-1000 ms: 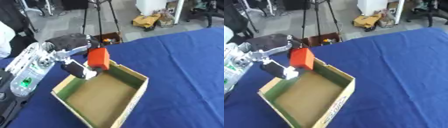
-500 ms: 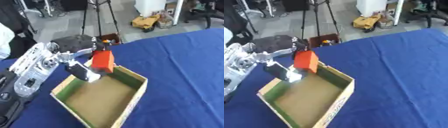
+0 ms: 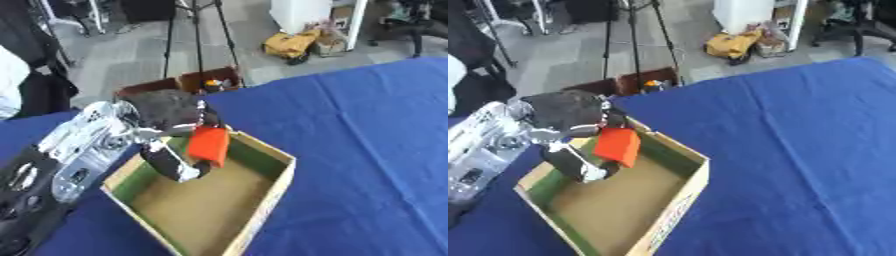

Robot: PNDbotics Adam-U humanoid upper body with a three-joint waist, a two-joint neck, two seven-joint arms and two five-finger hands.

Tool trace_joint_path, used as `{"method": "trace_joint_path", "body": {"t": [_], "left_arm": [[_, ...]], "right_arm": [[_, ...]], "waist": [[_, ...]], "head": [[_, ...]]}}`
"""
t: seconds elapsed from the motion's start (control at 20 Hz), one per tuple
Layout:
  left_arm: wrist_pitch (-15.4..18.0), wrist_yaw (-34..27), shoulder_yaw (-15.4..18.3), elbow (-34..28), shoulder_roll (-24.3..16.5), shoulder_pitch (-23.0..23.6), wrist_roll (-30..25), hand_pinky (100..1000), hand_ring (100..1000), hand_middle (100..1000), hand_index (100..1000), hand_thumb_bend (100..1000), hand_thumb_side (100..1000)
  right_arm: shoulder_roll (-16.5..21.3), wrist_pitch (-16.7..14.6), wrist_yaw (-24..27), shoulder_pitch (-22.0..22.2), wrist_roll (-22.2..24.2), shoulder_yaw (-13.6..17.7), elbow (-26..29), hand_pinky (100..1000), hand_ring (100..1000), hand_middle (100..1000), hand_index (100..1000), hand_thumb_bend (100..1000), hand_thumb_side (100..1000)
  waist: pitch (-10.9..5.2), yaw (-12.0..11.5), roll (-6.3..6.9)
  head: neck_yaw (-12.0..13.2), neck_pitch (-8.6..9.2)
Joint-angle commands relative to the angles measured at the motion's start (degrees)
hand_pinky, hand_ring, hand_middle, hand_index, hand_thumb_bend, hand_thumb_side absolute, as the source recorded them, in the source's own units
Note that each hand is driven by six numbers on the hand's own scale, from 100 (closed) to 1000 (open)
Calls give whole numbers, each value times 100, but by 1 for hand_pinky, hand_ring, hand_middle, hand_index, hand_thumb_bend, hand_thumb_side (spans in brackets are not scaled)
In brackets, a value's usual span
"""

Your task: Pick up objects on the table and place them in the box.

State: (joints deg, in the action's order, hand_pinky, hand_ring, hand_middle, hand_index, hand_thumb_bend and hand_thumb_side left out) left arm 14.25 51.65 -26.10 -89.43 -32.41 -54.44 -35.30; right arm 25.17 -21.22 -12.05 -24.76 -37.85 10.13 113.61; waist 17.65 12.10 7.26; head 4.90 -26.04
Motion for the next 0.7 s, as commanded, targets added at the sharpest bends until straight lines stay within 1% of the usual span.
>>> {"method": "trace_joint_path", "body": {"t": [0.05,0.3,0.4,0.7], "left_arm": [[180,273,-36,138,-12,-103,84,259,479,492,796,100,362],[396,608,-130,560,144,-126,192,265,483,496,800,100,365],[482,657,-145,701,201,-133,183,275,489,501,802,100,363],[697,720,-153,939,311,-180,-93,302,509,520,812,100,356]], "right_arm": [[64,-1,-11,-92,18,-9,98,741,692,788,736,100,550],[59,-4,-4,-112,28,-19,98,741,692,788,736,100,547],[53,0,-2,-111,29,-20,98,741,692,789,736,100,543],[39,10,5,-117,30,-29,98,741,691,790,735,100,543]], "waist": [[-39,7,-63],[-28,29,-35],[-22,31,-20],[-9,24,13]], "head": [[18,68],[47,61],[55,58],[65,60]]}}
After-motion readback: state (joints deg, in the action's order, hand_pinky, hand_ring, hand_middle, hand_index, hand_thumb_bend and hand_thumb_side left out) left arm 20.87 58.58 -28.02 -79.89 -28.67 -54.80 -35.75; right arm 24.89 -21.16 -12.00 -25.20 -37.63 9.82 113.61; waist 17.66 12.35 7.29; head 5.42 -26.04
